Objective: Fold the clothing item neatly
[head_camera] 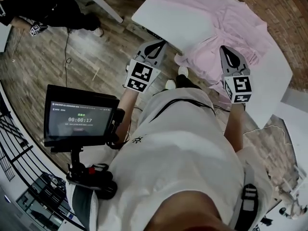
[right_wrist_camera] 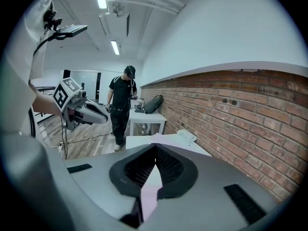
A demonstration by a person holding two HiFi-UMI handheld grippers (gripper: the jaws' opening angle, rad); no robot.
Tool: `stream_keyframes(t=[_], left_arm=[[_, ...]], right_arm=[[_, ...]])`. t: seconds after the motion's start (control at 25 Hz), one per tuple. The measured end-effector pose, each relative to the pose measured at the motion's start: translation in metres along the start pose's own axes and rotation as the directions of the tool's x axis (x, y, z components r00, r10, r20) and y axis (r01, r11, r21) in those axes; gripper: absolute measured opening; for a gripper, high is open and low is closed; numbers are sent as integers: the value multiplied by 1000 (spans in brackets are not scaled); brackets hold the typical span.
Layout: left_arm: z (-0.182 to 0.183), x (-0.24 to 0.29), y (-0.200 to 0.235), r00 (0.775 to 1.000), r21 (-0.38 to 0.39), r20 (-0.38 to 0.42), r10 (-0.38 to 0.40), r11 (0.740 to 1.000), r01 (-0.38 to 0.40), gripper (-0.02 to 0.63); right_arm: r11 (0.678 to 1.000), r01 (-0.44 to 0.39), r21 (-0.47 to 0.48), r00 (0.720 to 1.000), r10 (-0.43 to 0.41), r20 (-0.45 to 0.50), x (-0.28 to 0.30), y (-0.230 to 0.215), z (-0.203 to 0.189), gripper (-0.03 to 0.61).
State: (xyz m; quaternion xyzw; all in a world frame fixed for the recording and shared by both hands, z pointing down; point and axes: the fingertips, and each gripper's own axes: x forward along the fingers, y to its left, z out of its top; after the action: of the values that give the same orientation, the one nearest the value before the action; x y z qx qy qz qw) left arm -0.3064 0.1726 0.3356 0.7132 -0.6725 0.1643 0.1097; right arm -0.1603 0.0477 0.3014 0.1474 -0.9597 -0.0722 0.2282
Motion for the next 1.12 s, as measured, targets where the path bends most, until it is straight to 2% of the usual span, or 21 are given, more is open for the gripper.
stream_keyframes(t=[0.2,0.4,0.6,0.72,0.92,1.12], left_arm=[[-9,-11,16,996,-37,-15,85,996,-85,2],[-6,-16,36,991,-91,-21,132,987,-134,2],[-6,28,50,983,-121,-78,165,977,-173,2],[-4,52,58,979,-132,-98,179,973,-191,2],[5,52,68,974,-132,-103,202,968,-214,2],[18,73,72,966,-153,-123,227,958,-244,2]], right_arm=[[995,-98,-34,995,99,22,28,14,11,5],[984,-170,-60,984,172,40,55,21,37,5],[972,-230,-53,971,233,50,94,-16,37,5],[970,-239,-55,969,241,55,109,-41,37,5],[966,-248,-79,966,253,60,116,-47,49,5],[951,-295,-90,951,301,67,130,-59,56,5]])
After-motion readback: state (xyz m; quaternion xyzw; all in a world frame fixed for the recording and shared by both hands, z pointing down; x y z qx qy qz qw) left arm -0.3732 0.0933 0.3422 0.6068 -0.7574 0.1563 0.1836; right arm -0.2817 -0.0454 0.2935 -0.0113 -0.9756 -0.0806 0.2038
